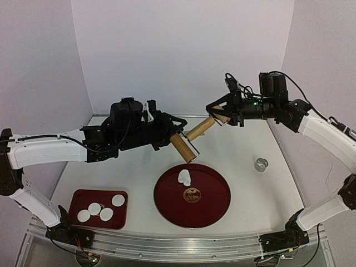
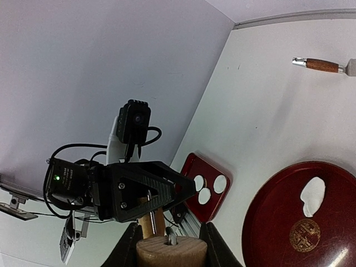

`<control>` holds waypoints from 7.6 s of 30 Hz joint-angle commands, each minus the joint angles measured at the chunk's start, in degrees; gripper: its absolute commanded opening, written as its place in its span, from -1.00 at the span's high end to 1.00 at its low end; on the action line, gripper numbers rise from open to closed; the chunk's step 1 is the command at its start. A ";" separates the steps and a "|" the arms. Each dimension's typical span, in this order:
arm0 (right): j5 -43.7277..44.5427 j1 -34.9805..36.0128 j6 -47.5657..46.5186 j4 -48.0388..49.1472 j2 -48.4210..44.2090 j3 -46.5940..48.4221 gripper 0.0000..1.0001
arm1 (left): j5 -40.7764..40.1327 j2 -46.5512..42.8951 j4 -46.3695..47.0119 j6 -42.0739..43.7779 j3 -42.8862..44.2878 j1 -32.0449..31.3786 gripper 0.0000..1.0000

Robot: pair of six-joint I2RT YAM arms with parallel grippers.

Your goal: Roll out the dumpling wrappers from the dough

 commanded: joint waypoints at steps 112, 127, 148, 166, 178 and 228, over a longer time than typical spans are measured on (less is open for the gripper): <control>-0.54 -3.31 -22.90 -43.59 27.56 12.14 1.00 | 24.84 17.33 -14.83 15.42 9.93 13.66 -0.98; 3.32 -2.81 -18.35 -44.40 26.16 14.16 1.00 | 15.56 17.49 -33.41 11.72 9.71 14.28 -0.94; -2.20 -2.95 -13.57 -41.29 31.35 17.74 1.00 | 16.15 21.64 -30.50 20.05 1.99 14.28 -0.25; -0.72 -2.98 -5.79 -36.38 36.80 17.55 1.00 | 17.14 28.10 -30.68 25.87 3.90 14.23 0.25; 4.80 -2.97 -4.16 -36.01 39.61 15.97 1.00 | 16.64 30.21 -32.23 29.41 4.15 14.19 0.63; 4.43 1.73 -11.60 -35.82 35.10 21.31 1.00 | 12.26 26.30 -36.84 27.89 6.04 13.66 0.63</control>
